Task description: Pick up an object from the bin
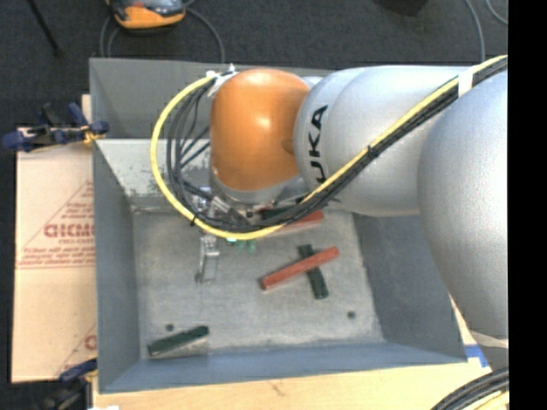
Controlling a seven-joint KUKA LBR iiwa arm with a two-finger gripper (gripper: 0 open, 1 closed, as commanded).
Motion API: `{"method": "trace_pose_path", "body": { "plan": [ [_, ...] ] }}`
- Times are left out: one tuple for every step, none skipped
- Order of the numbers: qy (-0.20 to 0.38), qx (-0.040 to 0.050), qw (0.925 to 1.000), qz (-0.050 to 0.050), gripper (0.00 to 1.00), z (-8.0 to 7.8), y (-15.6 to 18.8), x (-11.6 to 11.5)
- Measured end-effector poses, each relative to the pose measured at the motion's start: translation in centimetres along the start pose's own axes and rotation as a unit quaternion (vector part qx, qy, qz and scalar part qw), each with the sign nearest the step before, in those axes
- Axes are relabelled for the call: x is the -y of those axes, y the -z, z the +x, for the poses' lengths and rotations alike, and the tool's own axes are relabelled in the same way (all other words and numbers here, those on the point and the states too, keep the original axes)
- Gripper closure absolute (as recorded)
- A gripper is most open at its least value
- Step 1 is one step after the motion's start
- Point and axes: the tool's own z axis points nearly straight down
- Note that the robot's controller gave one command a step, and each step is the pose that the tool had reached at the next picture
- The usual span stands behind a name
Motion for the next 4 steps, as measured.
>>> {"method": "trace_pose_path", "body": {
  "plan": [
    [-0.002,0.0034,1.0,-0.001,0.0,-0.2,0.4,0.1],
    [0.021,0.0054,0.9998,0.0,0.0,3.1,-3.0,-2.3],
    [0.018,0.002,0.9998,-0.001,0.0,4.4,-6.4,-1.2],
    [0.003,0.0033,1.0,0.0,0.0,6.9,-7.7,2.1]
  ]
}}
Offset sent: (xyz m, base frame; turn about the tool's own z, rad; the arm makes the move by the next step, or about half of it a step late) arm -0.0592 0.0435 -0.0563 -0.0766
